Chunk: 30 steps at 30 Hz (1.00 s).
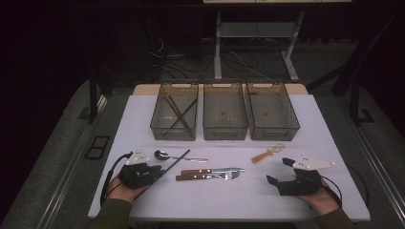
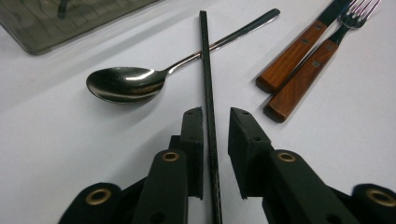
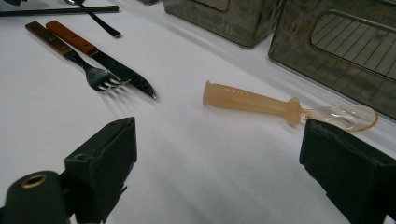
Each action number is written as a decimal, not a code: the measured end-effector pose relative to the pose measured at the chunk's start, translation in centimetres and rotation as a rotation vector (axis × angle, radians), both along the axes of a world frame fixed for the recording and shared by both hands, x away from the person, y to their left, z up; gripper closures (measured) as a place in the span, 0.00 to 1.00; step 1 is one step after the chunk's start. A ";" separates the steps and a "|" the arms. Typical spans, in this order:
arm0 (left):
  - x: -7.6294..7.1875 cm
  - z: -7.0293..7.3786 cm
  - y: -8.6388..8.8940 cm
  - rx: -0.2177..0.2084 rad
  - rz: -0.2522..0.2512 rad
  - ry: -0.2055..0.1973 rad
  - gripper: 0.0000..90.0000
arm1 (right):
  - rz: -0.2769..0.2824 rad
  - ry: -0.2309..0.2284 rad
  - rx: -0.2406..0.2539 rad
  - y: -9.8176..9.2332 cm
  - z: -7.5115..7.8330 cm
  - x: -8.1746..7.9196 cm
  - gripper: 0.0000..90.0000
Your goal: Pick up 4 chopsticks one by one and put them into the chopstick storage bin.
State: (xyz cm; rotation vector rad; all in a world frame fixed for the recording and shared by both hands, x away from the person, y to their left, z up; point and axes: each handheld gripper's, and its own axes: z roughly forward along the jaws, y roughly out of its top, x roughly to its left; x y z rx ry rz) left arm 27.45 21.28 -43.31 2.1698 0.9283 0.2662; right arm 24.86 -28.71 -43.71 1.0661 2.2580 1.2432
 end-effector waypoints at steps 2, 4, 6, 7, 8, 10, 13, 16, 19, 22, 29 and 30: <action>0.1 -0.2 0.0 0.003 -0.005 0.005 0.85 | 0.001 -0.002 -0.001 0.0 0.0 0.0 0.13; 0.1 -0.3 -0.1 0.013 -0.005 0.011 0.86 | 0.002 -0.003 -0.002 0.0 0.0 0.0 0.13; 0.2 -0.4 -0.1 0.022 -0.005 0.014 0.86 | 0.001 -0.003 -0.002 0.0 0.0 0.0 0.13; 0.2 -0.4 -0.1 0.025 -0.006 0.015 0.87 | 0.001 -0.003 -0.002 0.0 0.0 0.0 0.13; 0.2 -0.4 -0.1 0.026 -0.006 0.017 0.87 | 0.002 -0.003 -0.002 0.0 0.0 0.0 0.13; 0.2 -0.5 -0.2 0.026 -0.007 0.023 0.88 | 0.002 -0.004 -0.003 0.0 0.0 0.0 0.13; 0.3 -0.6 -0.3 0.040 -0.014 0.029 0.89 | 0.003 -0.005 -0.003 0.0 0.0 0.0 0.13; 0.3 -0.8 -0.5 0.066 -0.023 0.029 0.89 | 0.003 -0.003 -0.002 0.0 0.0 0.0 0.13; 0.3 -0.8 -0.5 0.073 -0.021 0.027 0.91 | 0.003 -0.003 -0.002 0.0 0.0 0.0 0.13; 0.3 -0.9 -0.6 0.070 -0.007 0.031 0.93 | 0.004 -0.005 -0.003 0.0 0.0 0.0 0.13; 0.3 -0.8 -0.7 0.088 -0.012 0.029 0.95 | 0.008 -0.005 -0.005 0.1 0.0 0.0 0.13; 0.3 -0.8 -0.7 0.082 -0.012 0.027 0.95 | 0.008 -0.006 -0.005 0.1 0.0 0.0 0.13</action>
